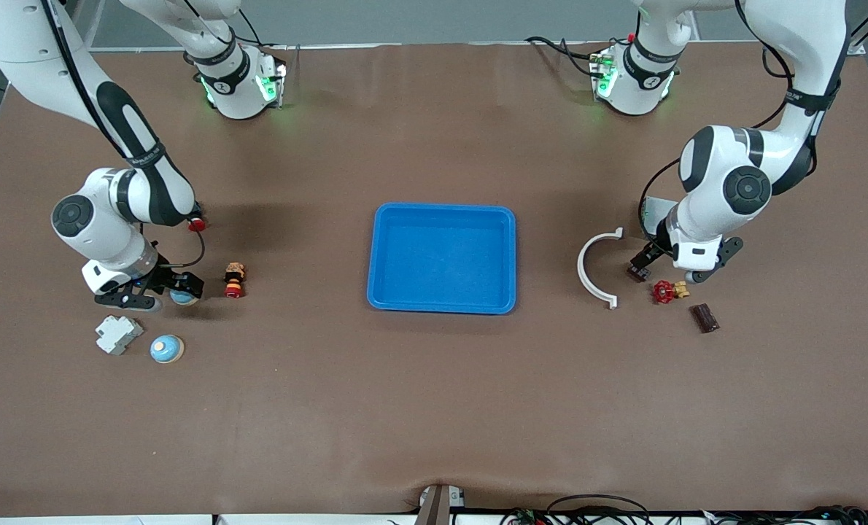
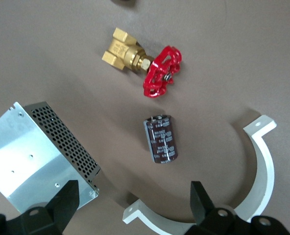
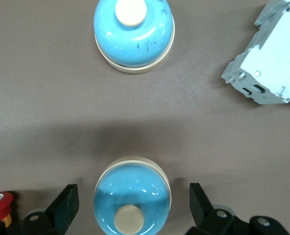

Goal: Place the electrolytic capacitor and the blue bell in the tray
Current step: 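Grasp the blue bell with the right gripper while the left grasps the capacitor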

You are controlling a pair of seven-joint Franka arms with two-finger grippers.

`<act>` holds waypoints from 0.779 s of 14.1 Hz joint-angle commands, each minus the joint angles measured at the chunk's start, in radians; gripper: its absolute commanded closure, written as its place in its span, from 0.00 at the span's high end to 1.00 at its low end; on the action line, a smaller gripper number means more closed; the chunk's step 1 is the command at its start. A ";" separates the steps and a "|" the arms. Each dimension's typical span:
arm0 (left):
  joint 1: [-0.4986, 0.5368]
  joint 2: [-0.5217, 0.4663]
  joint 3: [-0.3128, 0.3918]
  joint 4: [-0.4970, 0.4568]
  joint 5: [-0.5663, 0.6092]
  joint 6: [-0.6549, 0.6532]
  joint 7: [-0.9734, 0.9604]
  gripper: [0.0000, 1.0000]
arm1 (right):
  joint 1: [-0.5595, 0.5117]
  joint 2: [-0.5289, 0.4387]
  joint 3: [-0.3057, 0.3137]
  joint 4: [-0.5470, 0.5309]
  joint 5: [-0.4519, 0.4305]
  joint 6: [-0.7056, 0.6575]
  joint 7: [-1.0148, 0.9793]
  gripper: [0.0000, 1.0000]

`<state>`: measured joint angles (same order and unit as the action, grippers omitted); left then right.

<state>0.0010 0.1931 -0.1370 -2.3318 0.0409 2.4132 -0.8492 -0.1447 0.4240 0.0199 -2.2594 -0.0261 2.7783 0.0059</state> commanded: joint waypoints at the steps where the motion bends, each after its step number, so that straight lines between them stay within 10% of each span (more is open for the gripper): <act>1: -0.007 0.009 -0.006 -0.014 0.011 0.026 -0.030 1.00 | -0.018 0.013 0.008 0.015 -0.017 0.000 -0.007 1.00; 4: -0.007 0.038 -0.006 -0.014 0.011 0.052 -0.030 1.00 | -0.016 0.013 0.008 0.012 -0.017 -0.003 -0.007 0.86; 6: -0.006 0.052 -0.004 -0.014 0.011 0.079 -0.031 1.00 | -0.012 0.012 0.008 0.012 -0.017 -0.011 -0.001 0.01; 11: 0.016 0.091 -0.001 -0.018 0.011 0.165 -0.040 0.98 | -0.004 -0.069 0.011 0.024 -0.015 -0.154 0.009 0.00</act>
<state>0.0083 0.2741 -0.1369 -2.3415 0.0409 2.5323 -0.8641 -0.1444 0.4191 0.0216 -2.2467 -0.0269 2.7290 0.0057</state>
